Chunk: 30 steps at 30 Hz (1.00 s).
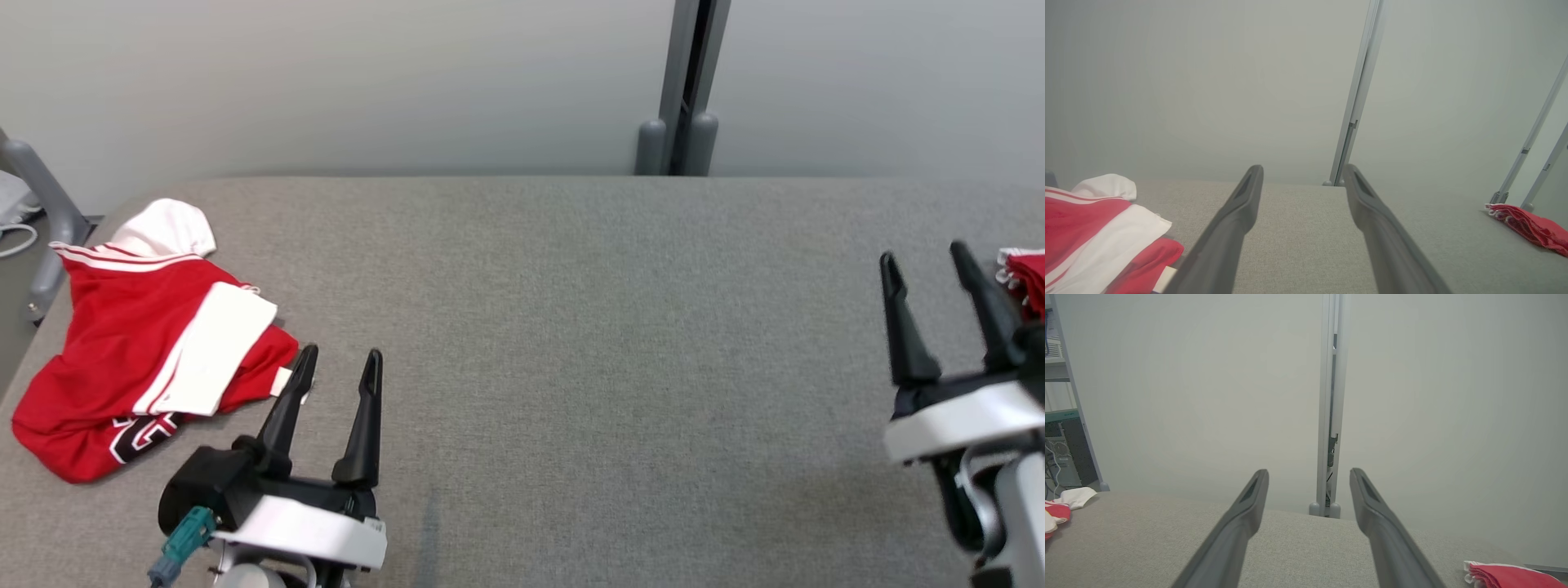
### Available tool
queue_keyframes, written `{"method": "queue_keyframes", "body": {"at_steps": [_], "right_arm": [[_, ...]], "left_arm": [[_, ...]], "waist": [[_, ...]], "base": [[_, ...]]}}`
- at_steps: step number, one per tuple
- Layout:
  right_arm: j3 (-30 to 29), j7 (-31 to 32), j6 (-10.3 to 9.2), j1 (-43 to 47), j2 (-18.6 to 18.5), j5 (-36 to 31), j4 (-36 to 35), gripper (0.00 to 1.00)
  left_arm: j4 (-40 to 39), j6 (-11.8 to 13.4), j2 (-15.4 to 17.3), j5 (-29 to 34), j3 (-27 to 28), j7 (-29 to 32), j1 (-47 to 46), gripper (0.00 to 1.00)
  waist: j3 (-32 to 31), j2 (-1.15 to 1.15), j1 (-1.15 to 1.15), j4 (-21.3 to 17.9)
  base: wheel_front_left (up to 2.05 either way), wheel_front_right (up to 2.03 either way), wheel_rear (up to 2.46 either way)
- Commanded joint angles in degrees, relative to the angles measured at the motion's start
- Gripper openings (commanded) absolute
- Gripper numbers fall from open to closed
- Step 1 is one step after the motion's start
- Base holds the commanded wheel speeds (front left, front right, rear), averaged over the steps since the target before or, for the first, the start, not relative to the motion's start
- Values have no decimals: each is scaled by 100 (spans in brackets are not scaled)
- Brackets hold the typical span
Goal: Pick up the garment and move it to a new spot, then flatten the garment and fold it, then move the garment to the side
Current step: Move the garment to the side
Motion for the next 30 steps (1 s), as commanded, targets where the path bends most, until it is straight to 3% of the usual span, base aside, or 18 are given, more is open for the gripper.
{"method": "queue_keyframes", "body": {"at_steps": [1,5,11,30], "right_arm": [[-92,0,-2,290,173,-93,-158,100],[-122,0,-2,769,424,-594,-392,100],[-295,0,-2,1089,745,-813,-529,100],[-389,0,-2,1312,973,-847,-410,100]], "left_arm": [[50,-5,22,42,34,5,113,100],[198,50,22,-51,53,5,326,100],[275,96,23,-80,-6,4,497,100],[321,152,23,-76,-90,5,526,100]], "waist": [[-188,0,0,134],[-303,0,0,172],[-387,0,0,182],[-472,0,0,125]], "base": [[0,0,0],[0,0,0],[0,0,0],[0,0,0]]}}
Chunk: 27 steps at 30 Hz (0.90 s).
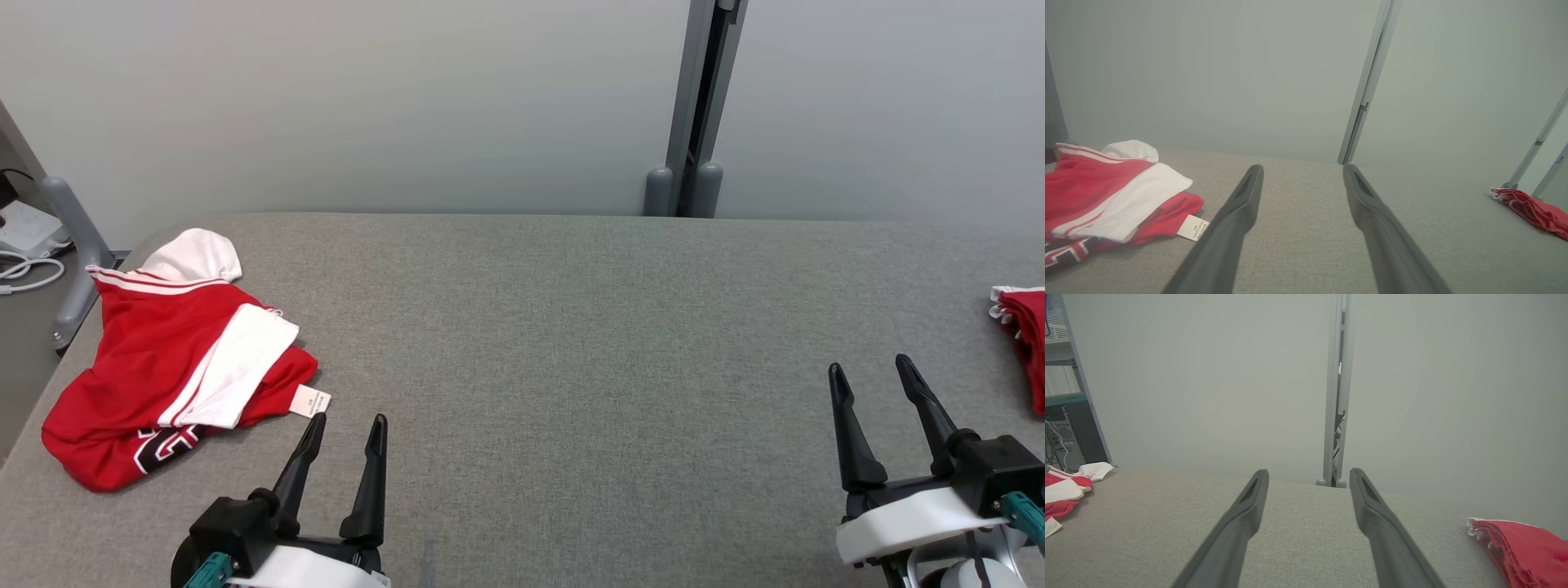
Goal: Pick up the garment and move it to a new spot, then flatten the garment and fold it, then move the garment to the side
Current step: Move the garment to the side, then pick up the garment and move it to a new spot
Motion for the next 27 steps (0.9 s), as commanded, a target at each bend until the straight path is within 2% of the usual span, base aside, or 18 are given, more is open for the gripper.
{"method": "queue_keyframes", "body": {"at_steps": [1,27], "right_arm": [[-13,0,-2,17,-2,-4,1,100],[-40,0,-2,10,30,-21,38,100]], "left_arm": [[-15,9,23,-26,-6,5,-46,100],[54,-36,24,-6,-40,5,-129,100]], "waist": [[2,0,0,-7],[47,0,0,2]], "base": [[0,0,0],[0,0,0]]}}
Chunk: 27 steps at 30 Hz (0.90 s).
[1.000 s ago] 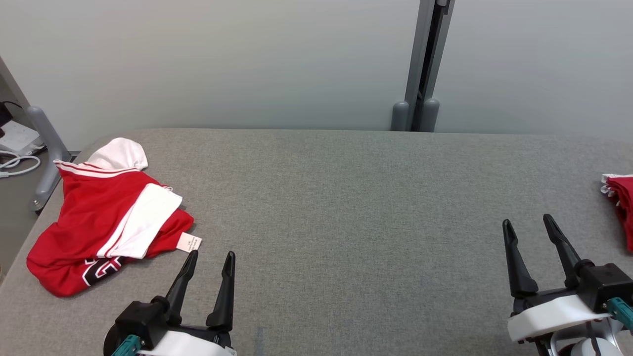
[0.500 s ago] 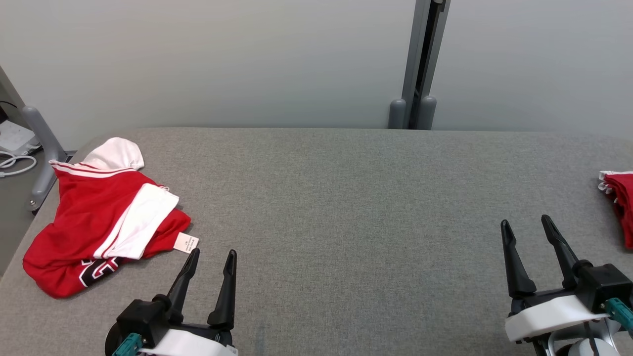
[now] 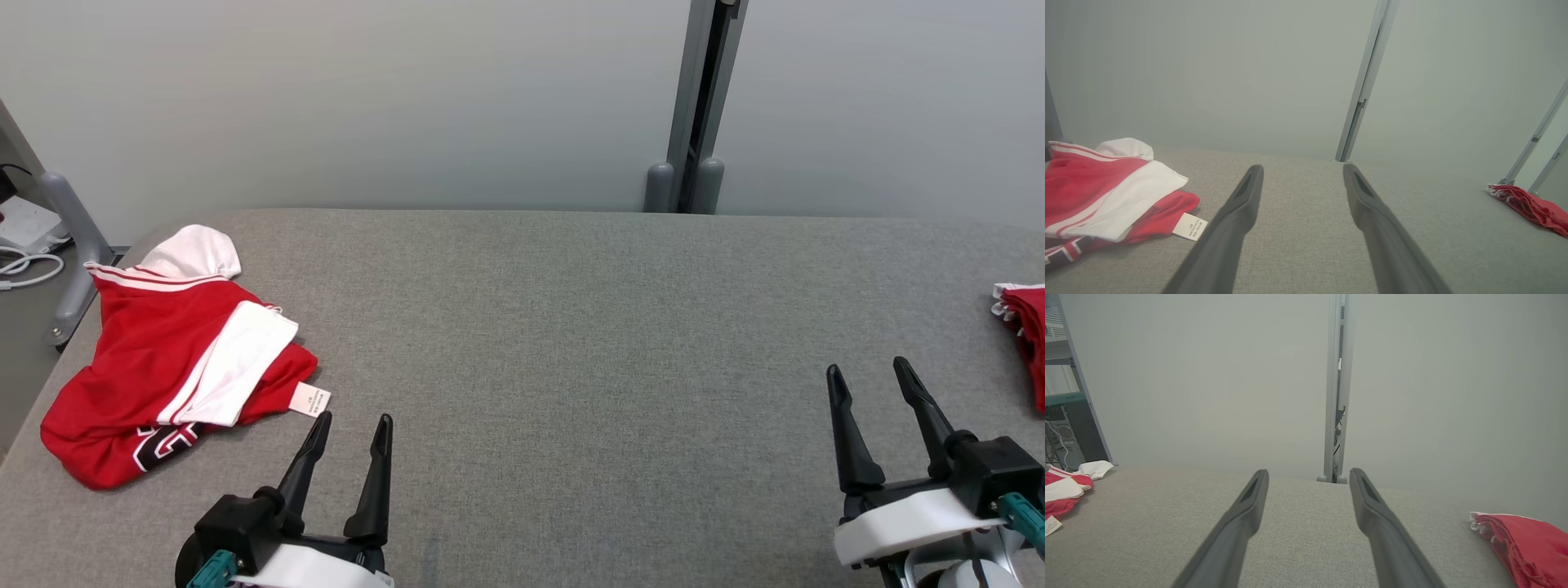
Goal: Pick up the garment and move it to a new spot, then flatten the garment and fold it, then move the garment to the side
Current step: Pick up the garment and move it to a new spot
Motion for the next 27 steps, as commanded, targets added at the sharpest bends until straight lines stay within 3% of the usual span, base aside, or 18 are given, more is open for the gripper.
{"method": "queue_keyframes", "body": {"at_steps": [1,17,27], "right_arm": [[-10,0,-2,4,-36,-14,24,100],[-61,0,-2,13,-41,-37,83,100],[9,0,-2,164,28,67,33,100]], "left_arm": [[8,0,24,-13,0,5,-84,100],[37,-39,23,-10,-35,5,-100,100],[-13,-85,25,116,-157,4,-150,100]], "waist": [[-1,0,0,-2],[10,0,0,21],[91,0,0,1029]], "base": [[0,0,0],[0,0,0],[0,0,0]]}}
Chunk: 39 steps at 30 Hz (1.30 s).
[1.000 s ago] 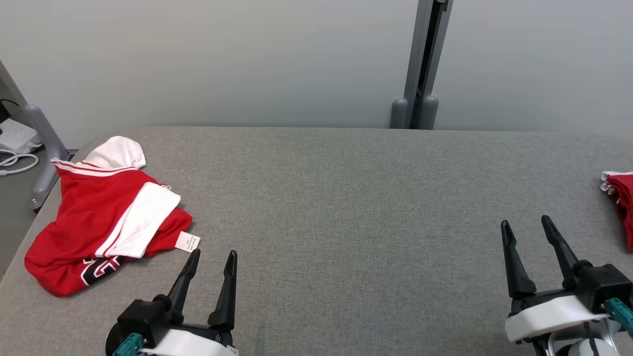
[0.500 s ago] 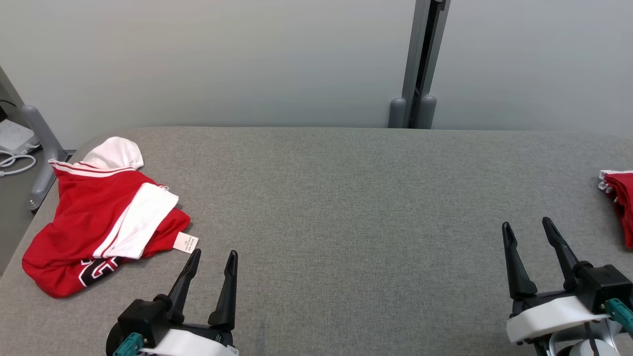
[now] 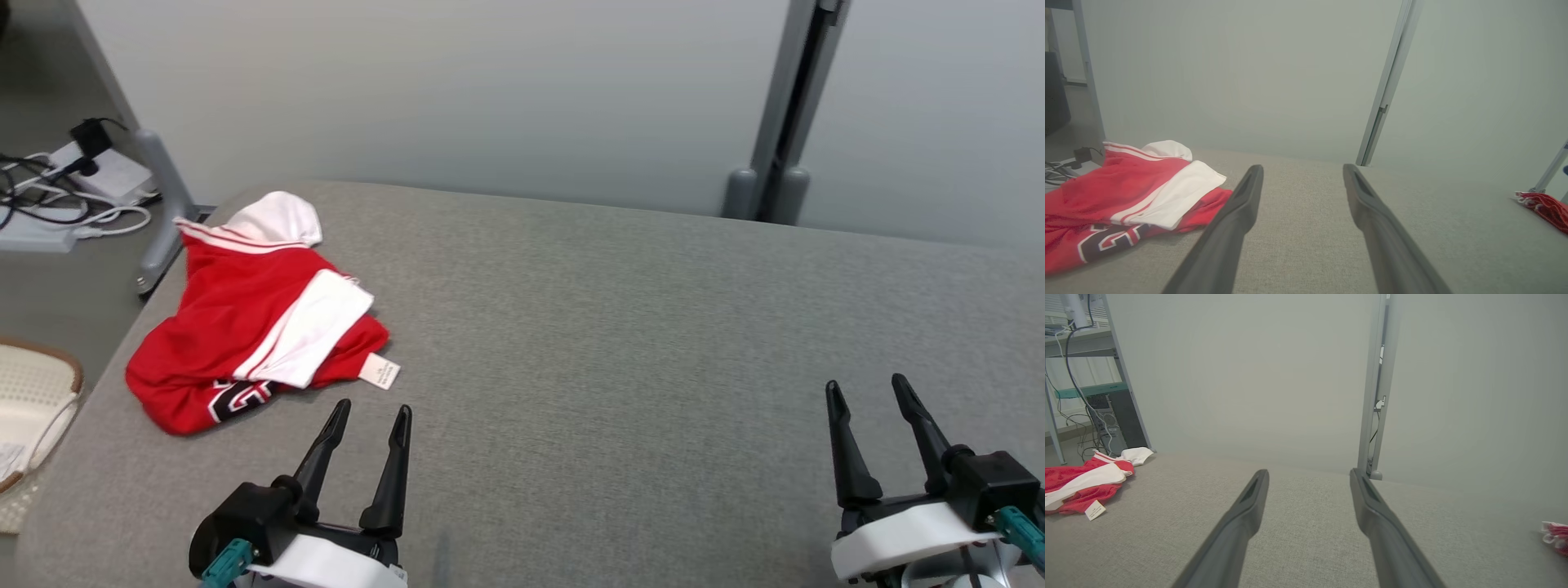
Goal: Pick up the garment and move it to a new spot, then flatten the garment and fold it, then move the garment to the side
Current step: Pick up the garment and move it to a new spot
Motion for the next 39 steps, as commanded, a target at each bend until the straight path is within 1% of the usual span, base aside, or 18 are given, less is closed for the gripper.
{"method": "queue_keyframes", "body": {"at_steps": [1,8,11,14,20,24,31,39], "right_arm": [[53,0,-2,17,6,14,-9,100],[280,0,-2,1,42,65,28,100],[354,0,-2,28,51,95,55,100],[402,0,-2,11,58,116,67,100],[722,0,-2,-240,58,126,184,100],[831,1,-2,-378,53,132,256,100],[908,1,-2,-444,10,186,317,100],[843,1,-2,-334,-18,152,294,100]], "left_arm": [[-29,-27,30,52,63,5,15,100],[-75,-41,25,171,386,4,116,100],[-80,-68,27,223,507,5,159,100],[-111,-77,26,239,582,4,180,100],[-284,10,25,141,752,5,219,100],[-398,50,26,115,785,5,266,100],[-414,107,27,94,820,5,298,100],[-338,52,26,129,867,5,314,100]], "waist": [[37,0,0,481],[-9,0,0,1200],[-64,0,0,1424],[-63,0,0,1530],[51,0,0,1635],[107,0,0,1676],[113,0,0,1678],[69,0,0,1644]], "base": [[0,0,0],[0,0,0],[0,0,0],[0,0,0],[0,0,0],[0,0,0],[0,0,0],[0,0,0]]}}
